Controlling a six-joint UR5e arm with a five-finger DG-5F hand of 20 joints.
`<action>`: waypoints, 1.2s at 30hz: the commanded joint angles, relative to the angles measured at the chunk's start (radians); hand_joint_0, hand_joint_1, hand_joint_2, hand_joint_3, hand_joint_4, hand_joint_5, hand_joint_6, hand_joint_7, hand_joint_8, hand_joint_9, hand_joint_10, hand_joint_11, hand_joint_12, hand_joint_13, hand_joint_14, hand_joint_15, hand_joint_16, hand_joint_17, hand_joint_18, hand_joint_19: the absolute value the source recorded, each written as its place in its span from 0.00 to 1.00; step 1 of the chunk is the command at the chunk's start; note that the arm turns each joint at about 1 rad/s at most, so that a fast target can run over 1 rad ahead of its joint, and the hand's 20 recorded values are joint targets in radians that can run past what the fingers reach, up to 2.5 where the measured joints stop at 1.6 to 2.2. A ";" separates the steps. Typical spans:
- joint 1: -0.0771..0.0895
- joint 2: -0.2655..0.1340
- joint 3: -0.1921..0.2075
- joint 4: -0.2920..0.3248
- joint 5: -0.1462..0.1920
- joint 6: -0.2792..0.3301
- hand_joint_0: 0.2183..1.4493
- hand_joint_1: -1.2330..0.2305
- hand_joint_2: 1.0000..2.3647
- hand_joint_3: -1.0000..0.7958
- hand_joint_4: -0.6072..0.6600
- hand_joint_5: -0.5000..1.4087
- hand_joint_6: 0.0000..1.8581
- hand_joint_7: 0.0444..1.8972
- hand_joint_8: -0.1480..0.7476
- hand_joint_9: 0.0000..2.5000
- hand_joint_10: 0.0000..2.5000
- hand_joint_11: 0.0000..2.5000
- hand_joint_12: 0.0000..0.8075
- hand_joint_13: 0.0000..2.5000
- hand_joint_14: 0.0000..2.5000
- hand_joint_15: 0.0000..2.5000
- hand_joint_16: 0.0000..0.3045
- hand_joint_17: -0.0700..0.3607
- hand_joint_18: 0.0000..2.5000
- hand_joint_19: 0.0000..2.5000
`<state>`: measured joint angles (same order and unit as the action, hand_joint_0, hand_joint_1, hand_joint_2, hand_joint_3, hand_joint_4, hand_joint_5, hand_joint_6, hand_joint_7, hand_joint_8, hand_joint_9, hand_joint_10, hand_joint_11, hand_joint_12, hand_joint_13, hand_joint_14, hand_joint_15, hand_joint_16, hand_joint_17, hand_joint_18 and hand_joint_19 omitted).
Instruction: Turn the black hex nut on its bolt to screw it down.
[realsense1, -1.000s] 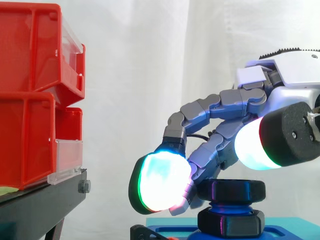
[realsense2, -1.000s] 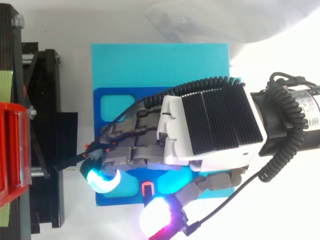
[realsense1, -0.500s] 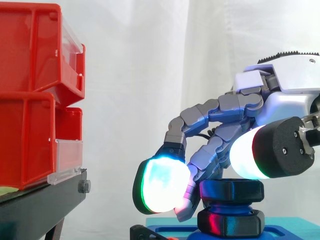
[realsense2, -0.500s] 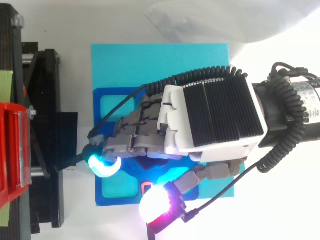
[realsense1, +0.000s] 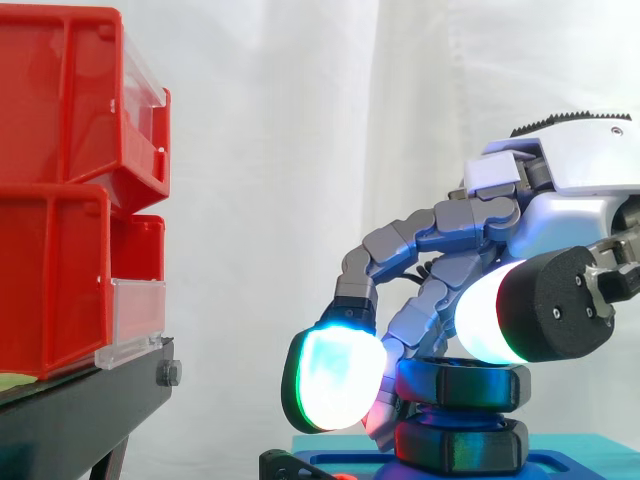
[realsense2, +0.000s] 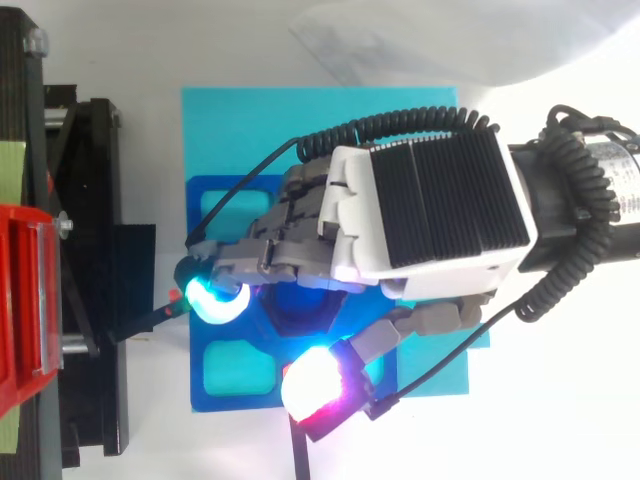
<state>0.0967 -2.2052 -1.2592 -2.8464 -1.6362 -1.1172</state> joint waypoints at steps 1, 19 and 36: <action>-0.011 0.001 0.000 -0.001 -0.013 -0.001 0.27 0.49 0.00 0.28 0.73 0.18 0.27 0.46 0.53 0.30 0.00 0.17 0.45 0.34 0.01 0.12 0.18 0.44 0.30 0.24; -0.061 0.001 0.000 0.016 -0.094 -0.003 0.27 0.50 0.00 0.28 0.72 0.18 0.27 0.45 0.53 0.30 0.00 0.17 0.43 0.34 0.00 0.13 0.17 0.43 0.30 0.24; -0.032 0.001 0.001 0.081 -0.100 -0.003 0.27 0.50 0.00 0.28 0.78 0.21 0.27 0.54 0.54 0.29 0.00 0.16 0.45 0.28 0.00 0.10 0.18 0.44 0.27 0.22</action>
<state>0.0560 -2.2044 -1.2579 -2.7693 -1.7385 -1.1197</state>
